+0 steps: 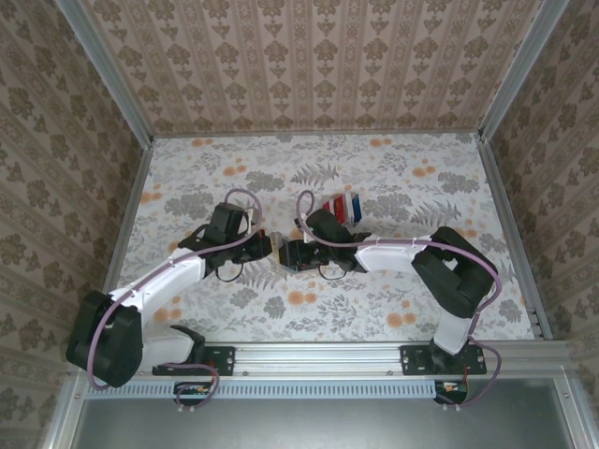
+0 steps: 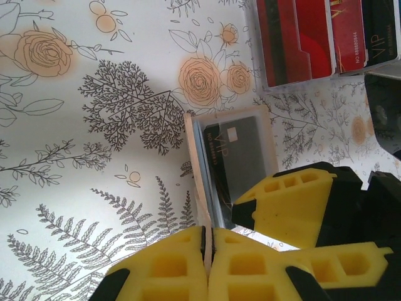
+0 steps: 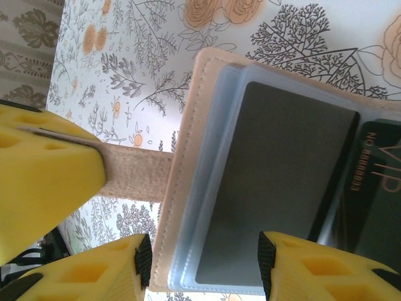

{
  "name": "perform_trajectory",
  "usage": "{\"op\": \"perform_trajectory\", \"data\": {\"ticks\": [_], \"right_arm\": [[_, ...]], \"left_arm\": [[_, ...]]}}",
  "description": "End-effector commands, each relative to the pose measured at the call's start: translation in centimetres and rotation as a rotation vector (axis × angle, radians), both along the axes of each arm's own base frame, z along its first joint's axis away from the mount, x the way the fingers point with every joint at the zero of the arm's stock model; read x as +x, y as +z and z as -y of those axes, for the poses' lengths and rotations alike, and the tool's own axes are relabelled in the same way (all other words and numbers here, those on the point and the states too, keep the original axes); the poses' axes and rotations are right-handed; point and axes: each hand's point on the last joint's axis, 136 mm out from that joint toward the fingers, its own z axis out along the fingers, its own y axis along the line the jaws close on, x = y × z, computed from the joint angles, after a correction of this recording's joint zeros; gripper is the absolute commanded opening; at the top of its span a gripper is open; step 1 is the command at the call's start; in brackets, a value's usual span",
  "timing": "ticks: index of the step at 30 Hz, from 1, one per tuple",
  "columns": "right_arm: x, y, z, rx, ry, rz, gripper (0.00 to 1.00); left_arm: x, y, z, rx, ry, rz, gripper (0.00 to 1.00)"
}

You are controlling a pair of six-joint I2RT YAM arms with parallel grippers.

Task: Put the credit cards into the card holder
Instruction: Flip over the card slot in the card holder.

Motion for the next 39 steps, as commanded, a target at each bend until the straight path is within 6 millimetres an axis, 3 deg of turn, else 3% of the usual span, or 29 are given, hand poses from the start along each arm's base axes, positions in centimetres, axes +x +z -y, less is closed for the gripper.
{"op": "perform_trajectory", "data": {"ticks": [1,13,32,39], "right_arm": [[1.1,0.2,0.3,-0.011,-0.019,0.017,0.52],[1.3,-0.2,-0.6,0.004,0.001,-0.007,0.51],[1.3,-1.4,0.0,-0.046,-0.004,-0.011,0.42],[1.4,-1.6,0.0,-0.053,0.001,-0.012,0.45]], "left_arm": [[0.3,1.7,0.2,-0.007,0.008,0.025,0.00],[0.5,1.7,0.6,-0.010,-0.002,0.020,0.00],[0.5,1.7,0.5,0.003,-0.006,0.024,0.00],[0.5,2.0,0.6,-0.002,-0.006,0.025,0.00]]}}
